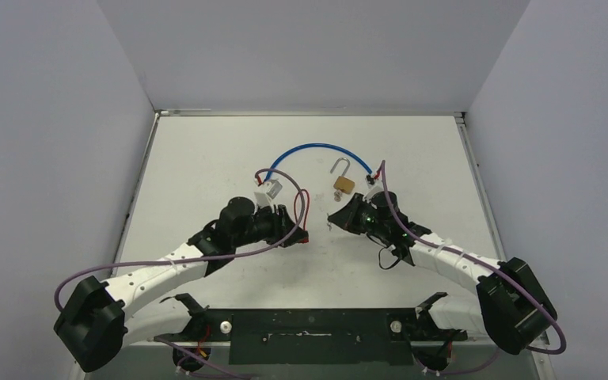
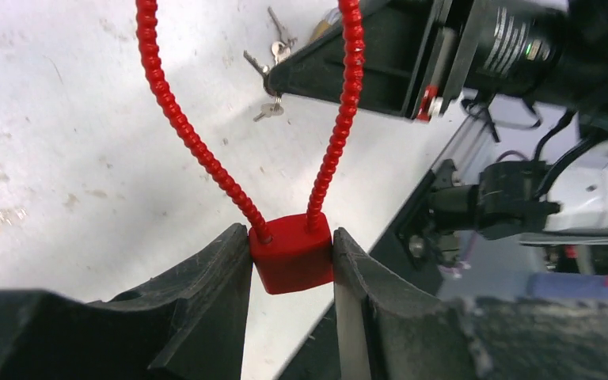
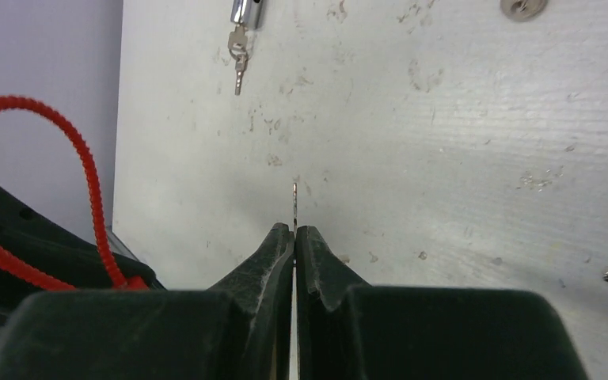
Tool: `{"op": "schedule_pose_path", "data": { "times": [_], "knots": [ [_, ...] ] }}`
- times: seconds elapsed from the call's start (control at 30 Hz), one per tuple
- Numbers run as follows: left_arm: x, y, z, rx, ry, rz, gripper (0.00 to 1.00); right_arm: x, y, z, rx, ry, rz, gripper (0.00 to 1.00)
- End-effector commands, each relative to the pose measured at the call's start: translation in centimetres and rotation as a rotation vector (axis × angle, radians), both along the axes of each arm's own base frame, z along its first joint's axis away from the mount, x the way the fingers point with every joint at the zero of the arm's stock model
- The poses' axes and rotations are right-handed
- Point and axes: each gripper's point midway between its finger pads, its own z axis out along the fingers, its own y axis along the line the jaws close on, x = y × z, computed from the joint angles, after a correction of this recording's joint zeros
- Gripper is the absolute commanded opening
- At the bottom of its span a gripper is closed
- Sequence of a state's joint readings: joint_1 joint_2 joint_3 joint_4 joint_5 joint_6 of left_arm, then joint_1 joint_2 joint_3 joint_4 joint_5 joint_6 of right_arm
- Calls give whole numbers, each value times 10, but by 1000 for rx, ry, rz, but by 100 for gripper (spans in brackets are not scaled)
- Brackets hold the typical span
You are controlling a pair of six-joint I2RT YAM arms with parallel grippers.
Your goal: Unlock with the key
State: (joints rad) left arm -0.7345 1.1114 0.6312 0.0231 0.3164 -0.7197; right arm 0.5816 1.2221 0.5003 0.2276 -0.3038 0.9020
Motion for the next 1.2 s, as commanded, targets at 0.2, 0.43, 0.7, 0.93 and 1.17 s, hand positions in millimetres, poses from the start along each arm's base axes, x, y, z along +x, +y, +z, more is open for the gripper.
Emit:
{"op": "schedule_pose_path", "data": {
  "times": [0.2,0.43,0.7,0.93,1.17],
  "knots": [
    [11,-30,24,-47,-718,-87,0,25,3,38,-35,-131,60,0],
    [18,-49,-18,64,-828,-125,14,21,15,31,-42,-82,125,0],
    [28,-70,-53,125,-889,-177,20,11,3,2,-149,16,121,0],
    [25,-76,-84,189,-891,-233,40,1,4,-9,-180,36,146,0],
    [30,-66,-96,273,-877,-177,62,-3,13,-2,-166,20,149,0]
  ]
}}
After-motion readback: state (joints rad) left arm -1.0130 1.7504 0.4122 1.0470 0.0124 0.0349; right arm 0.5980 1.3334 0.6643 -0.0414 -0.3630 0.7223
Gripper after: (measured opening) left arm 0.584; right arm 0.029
